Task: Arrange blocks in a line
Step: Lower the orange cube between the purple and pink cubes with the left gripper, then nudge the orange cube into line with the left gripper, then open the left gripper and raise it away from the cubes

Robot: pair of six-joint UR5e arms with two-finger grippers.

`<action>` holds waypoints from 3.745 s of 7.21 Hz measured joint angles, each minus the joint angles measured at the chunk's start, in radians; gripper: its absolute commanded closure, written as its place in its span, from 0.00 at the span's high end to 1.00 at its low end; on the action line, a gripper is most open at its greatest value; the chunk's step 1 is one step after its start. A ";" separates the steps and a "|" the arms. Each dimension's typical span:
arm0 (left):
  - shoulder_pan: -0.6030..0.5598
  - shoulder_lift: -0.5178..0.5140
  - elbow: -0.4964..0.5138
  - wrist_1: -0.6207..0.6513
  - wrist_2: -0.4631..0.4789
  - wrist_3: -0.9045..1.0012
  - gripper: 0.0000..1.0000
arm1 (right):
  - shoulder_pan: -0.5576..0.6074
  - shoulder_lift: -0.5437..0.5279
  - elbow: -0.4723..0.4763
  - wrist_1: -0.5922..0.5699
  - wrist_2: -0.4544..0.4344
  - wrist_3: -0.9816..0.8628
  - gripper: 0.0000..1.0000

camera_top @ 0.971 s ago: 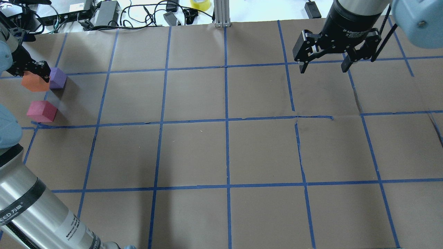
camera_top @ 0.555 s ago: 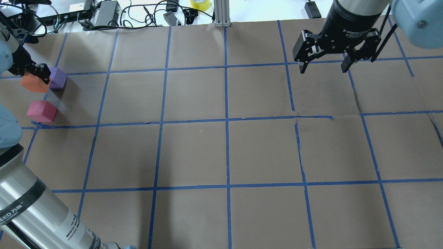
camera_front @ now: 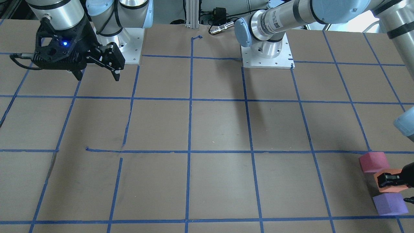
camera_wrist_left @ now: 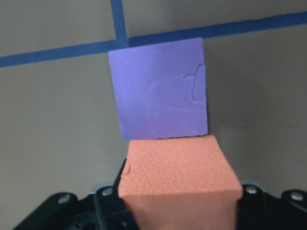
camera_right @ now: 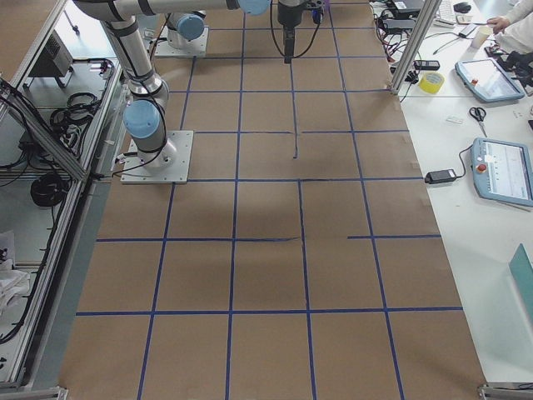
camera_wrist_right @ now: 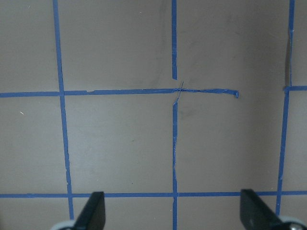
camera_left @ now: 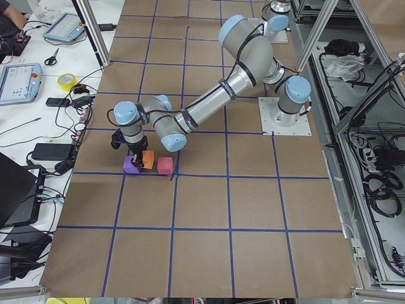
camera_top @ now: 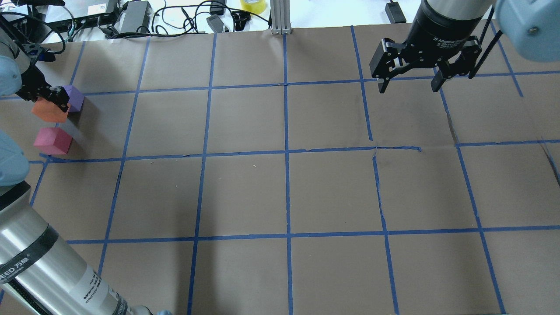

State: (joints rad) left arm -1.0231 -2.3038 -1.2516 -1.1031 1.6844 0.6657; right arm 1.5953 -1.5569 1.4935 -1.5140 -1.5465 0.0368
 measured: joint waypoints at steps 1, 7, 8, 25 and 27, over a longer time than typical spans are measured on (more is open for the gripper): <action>0.000 -0.003 -0.002 0.006 0.000 0.000 0.00 | 0.000 0.000 0.000 0.000 0.000 0.000 1.00; 0.025 -0.050 -0.018 0.030 -0.066 0.001 0.00 | 0.001 0.000 0.009 -0.001 -0.001 -0.002 1.00; 0.025 -0.052 -0.020 0.037 -0.066 0.003 0.00 | 0.000 0.000 0.010 -0.002 -0.001 -0.002 1.00; -0.003 0.406 -0.016 -0.374 -0.039 -0.056 1.00 | 0.002 0.000 0.014 -0.002 -0.001 -0.002 1.00; -0.099 0.557 -0.070 -0.468 -0.059 -0.272 1.00 | 0.002 0.000 0.014 -0.002 -0.001 -0.002 1.00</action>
State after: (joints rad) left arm -1.1224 -1.7468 -1.3219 -1.5706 1.6253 0.3942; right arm 1.5969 -1.5570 1.5079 -1.5156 -1.5474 0.0353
